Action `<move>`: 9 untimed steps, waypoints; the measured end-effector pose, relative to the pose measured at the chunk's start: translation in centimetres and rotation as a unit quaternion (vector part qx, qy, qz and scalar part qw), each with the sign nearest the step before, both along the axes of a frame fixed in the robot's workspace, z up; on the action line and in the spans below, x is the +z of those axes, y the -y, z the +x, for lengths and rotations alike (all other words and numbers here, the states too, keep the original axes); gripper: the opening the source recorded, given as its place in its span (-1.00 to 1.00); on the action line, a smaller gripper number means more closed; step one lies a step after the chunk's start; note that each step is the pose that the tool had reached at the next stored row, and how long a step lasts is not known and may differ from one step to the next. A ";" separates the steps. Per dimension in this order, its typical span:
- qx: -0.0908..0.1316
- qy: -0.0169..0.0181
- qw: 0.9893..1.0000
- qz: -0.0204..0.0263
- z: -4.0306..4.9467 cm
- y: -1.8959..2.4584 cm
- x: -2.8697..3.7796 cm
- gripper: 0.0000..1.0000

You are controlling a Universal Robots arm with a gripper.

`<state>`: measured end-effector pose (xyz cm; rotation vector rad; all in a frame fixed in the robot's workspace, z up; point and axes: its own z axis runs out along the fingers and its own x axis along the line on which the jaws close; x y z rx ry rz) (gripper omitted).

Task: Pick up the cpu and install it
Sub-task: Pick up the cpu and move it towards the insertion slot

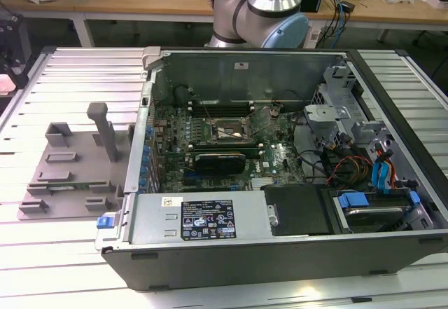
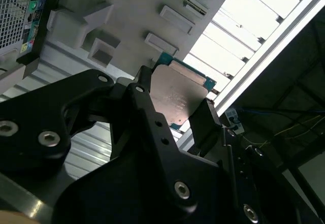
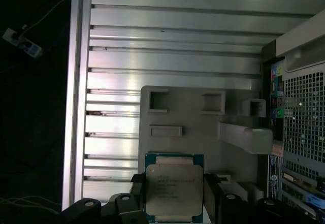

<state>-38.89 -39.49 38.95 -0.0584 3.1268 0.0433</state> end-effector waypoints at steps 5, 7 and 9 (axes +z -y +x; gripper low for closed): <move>0.000 0.000 1.000 0.000 0.00 -0.07 1.37 0.09; 0.000 0.000 1.000 0.000 0.00 -0.10 1.93 0.09; 0.000 0.000 1.000 0.000 0.00 -0.11 2.05 0.09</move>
